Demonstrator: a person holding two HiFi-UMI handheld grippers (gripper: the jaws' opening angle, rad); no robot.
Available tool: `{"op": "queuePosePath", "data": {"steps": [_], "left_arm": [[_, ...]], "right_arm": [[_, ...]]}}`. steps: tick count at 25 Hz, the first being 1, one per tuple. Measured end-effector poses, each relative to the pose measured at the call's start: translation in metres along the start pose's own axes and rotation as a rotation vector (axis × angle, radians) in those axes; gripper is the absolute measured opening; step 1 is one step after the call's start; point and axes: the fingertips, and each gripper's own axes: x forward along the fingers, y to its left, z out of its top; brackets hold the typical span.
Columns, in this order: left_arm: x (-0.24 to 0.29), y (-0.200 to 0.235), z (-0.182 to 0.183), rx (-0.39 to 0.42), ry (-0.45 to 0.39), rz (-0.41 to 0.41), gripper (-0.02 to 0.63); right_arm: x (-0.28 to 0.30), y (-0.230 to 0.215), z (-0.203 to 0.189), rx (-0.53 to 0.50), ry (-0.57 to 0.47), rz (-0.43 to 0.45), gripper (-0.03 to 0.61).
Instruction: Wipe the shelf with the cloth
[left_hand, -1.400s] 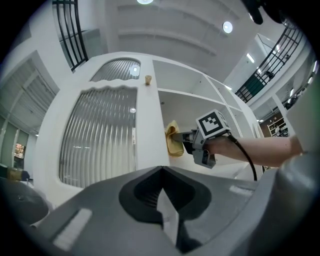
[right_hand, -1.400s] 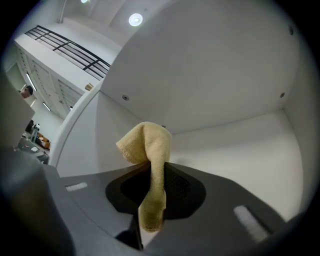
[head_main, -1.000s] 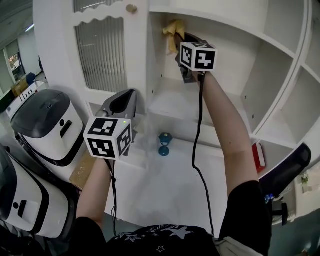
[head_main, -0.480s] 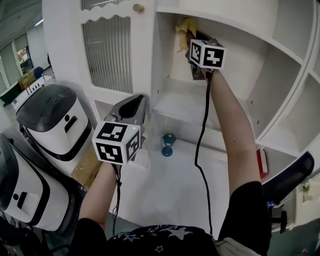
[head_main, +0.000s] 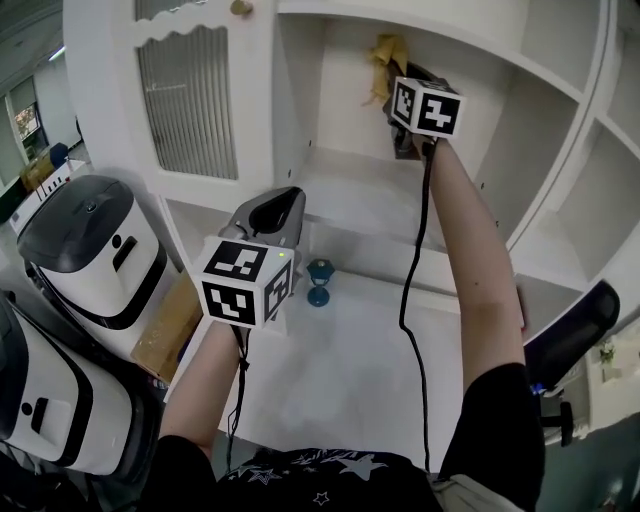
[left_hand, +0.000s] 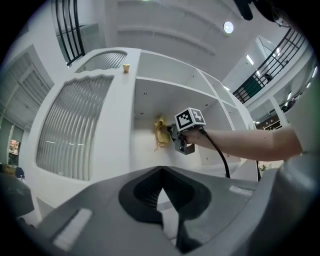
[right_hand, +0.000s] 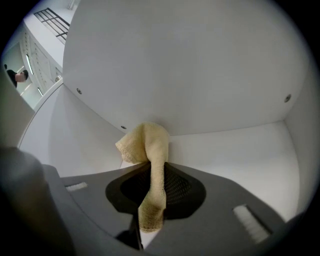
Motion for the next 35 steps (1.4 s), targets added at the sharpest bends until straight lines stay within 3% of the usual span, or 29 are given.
{"op": "queuePosePath", "data": {"steps": [9,17,24,35], "left_arm": [[0.028,-0.025,0.014,-0.006,-0.030,-0.145,0.003],[0.048,-0.046,0.021,-0.002,-0.059,-0.227,0.003],[0.054,-0.057,0.017,-0.012,-0.053,-0.271,0.002],[0.051,-0.056,0.016,-0.024,-0.067,-0.285,0.002]], "right_arm": [[-0.037,-0.074,-0.004,0.011,0.037,-0.207,0.081],[-0.073,-0.140,0.000,0.028,0.063,-0.423,0.080],[-0.093,-0.162,-0.008,0.141,0.061,-0.494,0.080],[-0.109,-0.163,-0.002,0.100,0.079,-0.599,0.078]]}}
